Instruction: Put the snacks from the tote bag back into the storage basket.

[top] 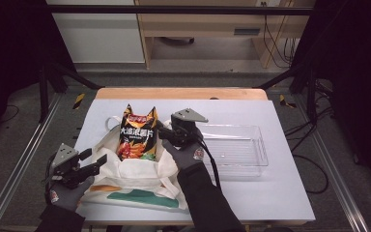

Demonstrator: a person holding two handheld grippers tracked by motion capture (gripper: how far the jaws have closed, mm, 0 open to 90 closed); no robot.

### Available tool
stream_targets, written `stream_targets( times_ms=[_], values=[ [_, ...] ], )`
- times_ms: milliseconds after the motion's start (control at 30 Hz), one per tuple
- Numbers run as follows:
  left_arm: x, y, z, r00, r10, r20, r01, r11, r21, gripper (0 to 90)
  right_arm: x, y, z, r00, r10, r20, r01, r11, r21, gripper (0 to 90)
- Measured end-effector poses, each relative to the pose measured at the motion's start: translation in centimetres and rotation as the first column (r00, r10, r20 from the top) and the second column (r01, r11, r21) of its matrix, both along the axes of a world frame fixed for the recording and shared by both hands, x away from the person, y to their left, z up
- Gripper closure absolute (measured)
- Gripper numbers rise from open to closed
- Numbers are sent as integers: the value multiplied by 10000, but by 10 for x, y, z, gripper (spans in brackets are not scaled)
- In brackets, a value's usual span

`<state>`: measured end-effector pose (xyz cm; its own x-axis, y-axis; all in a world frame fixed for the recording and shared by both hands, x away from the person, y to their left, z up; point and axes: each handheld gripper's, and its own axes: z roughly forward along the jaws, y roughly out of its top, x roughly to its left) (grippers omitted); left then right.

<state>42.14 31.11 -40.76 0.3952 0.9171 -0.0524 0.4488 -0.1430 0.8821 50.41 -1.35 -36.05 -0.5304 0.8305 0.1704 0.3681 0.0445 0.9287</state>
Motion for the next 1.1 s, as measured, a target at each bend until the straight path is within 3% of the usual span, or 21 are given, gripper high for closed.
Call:
stream_targets(
  times_ms=[400,700,1100],
  values=[
    [0,0,-1,10000,64,-30,-63,10000,41,355,17,13,4,9999,-153,-13,153,9999,-28,428],
    [1,0,-2,10000,35,-53,-34,10000,79,358,31,18,5,9989,-413,-224,409,9990,-190,510],
    [0,2,-1,10000,82,49,-83,9999,101,355,53,39,-6,9958,-615,-672,573,9964,-622,567]
  ],
)
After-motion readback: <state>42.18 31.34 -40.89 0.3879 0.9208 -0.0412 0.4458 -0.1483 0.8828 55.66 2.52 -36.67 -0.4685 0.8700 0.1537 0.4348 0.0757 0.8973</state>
